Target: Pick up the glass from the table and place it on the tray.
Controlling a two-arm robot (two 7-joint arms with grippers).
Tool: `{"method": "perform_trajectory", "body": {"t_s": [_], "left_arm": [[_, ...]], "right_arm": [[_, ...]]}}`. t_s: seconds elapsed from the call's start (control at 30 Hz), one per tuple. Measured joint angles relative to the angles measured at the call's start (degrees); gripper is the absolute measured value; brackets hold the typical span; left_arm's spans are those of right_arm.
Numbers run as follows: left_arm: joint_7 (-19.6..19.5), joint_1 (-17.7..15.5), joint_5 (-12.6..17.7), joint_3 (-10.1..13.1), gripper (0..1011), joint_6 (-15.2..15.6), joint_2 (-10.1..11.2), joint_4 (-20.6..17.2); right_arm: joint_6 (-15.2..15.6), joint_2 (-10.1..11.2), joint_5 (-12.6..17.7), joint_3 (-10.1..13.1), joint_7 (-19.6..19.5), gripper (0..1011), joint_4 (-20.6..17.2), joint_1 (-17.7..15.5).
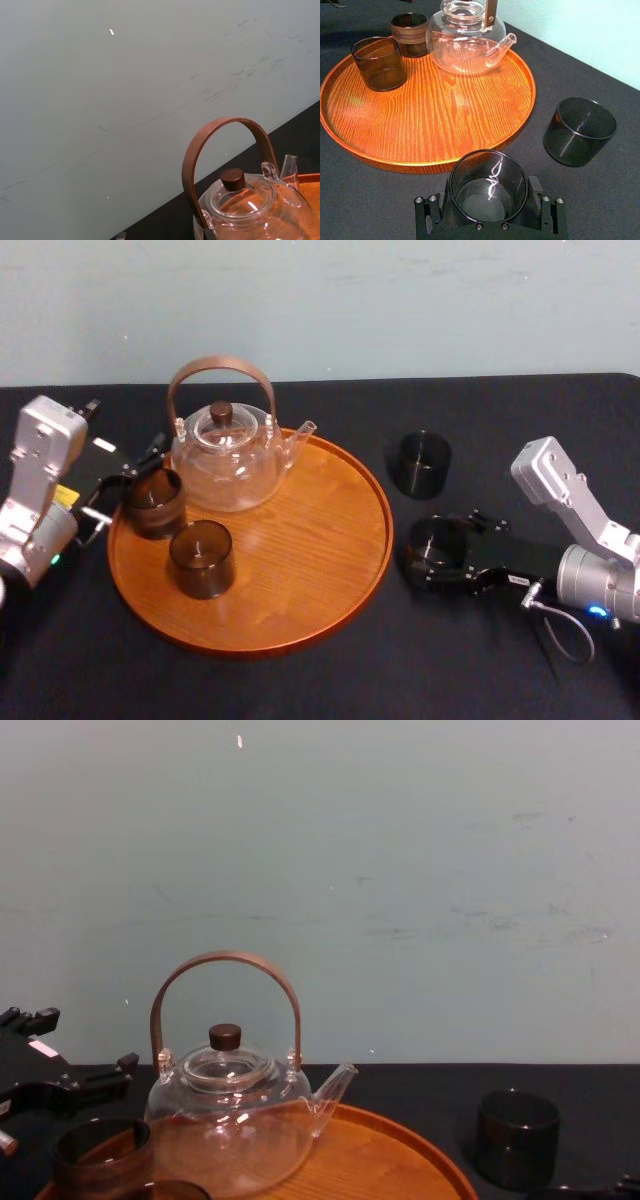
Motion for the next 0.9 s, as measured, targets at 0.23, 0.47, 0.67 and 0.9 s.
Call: {"method": "perform_trajectory", "body": {"t_s": [0.23,0.47,0.67,0.9], "left_arm": [[0.00,0.00,0.00,0.00,1001,0.00,0.00,0.00],[0.00,0.00,0.00,0.00,1001,0.00,0.00,0.00],[0.00,0.00,0.00,0.00,1001,0.00,0.00,0.00],[0.00,0.00,0.00,0.00,1001,0.00,0.00,0.00]], "right_arm": [[-0.05,0.02,0.01,0.05,0.00,1002,-0.05,0.00],[-0.10,0.04,0.08,0.09,0.01,1002,-0.08,-0.01],[-0.15,0.05,0.13,0.13,0.04,904,-0.09,-0.04],[-0.18,0.05,0.16,0.15,0.06,903,-0.08,-0.04]]}}
